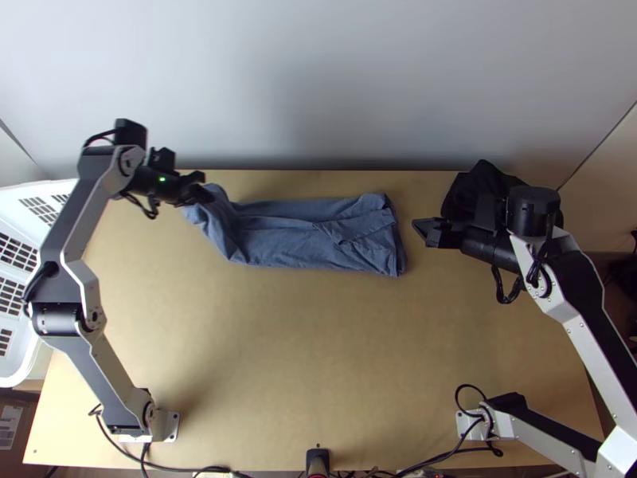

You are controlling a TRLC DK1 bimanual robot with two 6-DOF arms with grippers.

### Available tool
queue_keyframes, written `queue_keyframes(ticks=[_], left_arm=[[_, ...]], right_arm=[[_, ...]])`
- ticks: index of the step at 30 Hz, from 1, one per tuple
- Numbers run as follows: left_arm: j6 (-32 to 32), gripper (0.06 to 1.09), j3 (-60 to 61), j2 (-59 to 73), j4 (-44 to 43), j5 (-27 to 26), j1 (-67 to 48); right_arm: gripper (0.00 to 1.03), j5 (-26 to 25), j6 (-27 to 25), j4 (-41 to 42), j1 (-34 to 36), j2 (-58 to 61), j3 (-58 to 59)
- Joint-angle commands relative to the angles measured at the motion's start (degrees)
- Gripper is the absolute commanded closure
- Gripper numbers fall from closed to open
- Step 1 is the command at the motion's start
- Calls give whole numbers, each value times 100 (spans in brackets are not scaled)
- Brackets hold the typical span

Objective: Fold the t-shirt

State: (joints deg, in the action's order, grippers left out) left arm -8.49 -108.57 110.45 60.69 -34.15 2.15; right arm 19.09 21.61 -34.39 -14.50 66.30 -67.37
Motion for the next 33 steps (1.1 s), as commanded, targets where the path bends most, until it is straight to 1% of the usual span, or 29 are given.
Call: queue_keyframes(ticks=[1, 10, 20, 24, 25, 27, 33], left_arm=[[-170, 105, -287, 231, -48, 234, -664], [-276, 105, -498, 556, -101, 348, -1208], [-636, 105, -647, 917, -567, 365, -1806], [-838, 105, -1342, 1356, -602, 427, -2228], [-1023, 105, -1790, 1514, -602, 453, -2351], [-1120, 105, -2045, 1602, -611, 453, -2430], [-1366, 105, -2159, 1760, -1164, 462, -2931]], right_arm=[[4, 7, -7, 47, 44, -65, 137], [4, 7, 2, 258, 44, -91, 550], [4, -2, 72, 855, 18, -135, 1262], [4, -2, 116, 1066, 26, -135, 1490], [4, -2, 116, 1128, 35, -126, 1561], [4, -2, 116, 1154, 35, -126, 1605], [4, -2, 142, 1365, 35, -126, 1912]])
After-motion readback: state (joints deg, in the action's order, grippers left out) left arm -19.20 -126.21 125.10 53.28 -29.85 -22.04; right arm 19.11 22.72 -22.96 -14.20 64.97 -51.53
